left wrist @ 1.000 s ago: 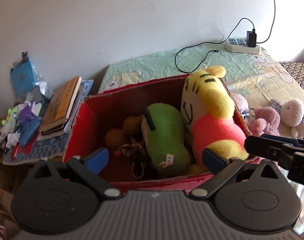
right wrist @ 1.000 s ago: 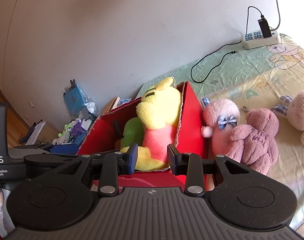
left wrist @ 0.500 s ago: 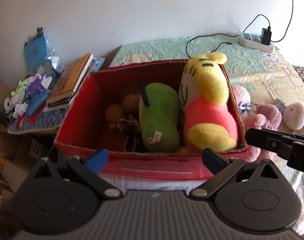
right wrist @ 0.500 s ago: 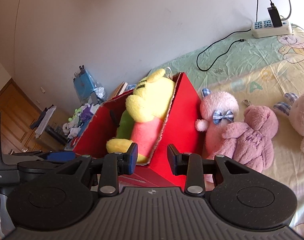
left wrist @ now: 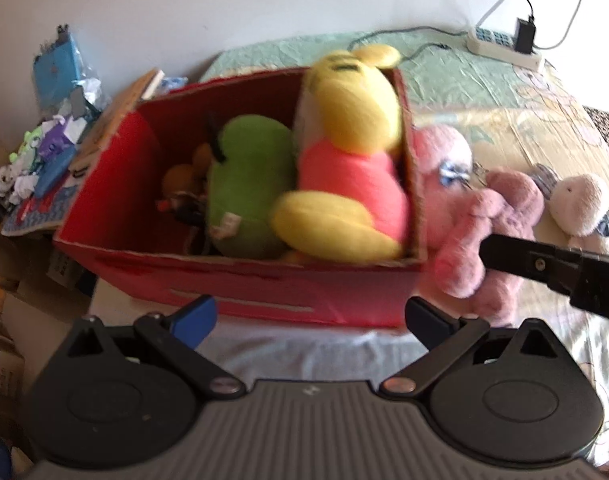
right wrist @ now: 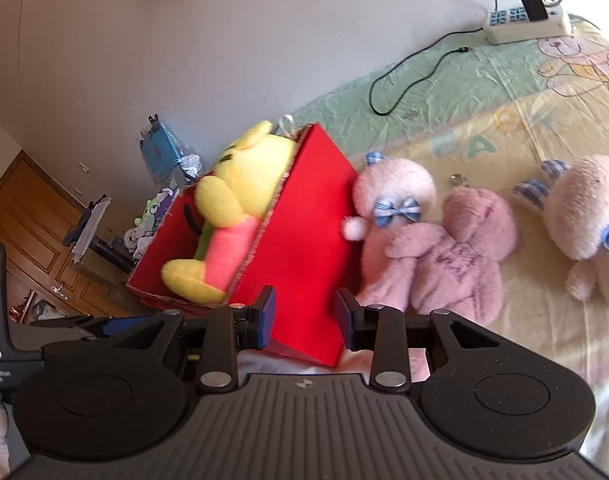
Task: Organize objects
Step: 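Raise the right gripper out of the red box, then lower the open right gripper onto the white bunny plush's head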
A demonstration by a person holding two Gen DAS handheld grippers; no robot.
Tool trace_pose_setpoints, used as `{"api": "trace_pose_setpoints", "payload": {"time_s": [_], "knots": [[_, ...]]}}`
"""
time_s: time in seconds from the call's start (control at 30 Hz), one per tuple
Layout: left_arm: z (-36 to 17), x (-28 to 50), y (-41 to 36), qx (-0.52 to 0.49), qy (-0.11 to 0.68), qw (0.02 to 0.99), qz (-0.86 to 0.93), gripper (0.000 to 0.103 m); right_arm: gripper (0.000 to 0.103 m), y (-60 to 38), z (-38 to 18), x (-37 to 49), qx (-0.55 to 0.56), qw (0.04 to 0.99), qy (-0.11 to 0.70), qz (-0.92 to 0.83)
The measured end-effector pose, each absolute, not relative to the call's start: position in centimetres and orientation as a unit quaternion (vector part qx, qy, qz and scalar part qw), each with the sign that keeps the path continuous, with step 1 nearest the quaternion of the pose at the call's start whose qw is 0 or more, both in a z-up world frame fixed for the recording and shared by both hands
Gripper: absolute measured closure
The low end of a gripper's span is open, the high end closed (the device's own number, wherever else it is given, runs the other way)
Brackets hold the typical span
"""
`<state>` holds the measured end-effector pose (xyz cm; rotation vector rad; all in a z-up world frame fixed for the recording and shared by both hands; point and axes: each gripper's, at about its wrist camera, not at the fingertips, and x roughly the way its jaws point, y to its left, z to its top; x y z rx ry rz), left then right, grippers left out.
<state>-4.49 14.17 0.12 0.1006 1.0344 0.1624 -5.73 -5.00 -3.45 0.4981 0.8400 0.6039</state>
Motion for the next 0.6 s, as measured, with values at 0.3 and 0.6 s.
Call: {"api": "trace_pose_setpoints", "payload": {"time_s": [0.3, 0.6], "knots": [[-3.0, -4.3, 9.1, 0.037, 0.537, 0.843, 0.003, 0.003, 0.067, -9.6, -4.7, -5.1, 0.245, 0.839, 0.410, 0.260], [-3.5, -1.8, 2.3, 0.028, 0.526, 0.842, -0.117, 0.004, 0.066, -16.2, -5.0, -5.6, 0.271, 0.858, 0.389, 0.196]]}}
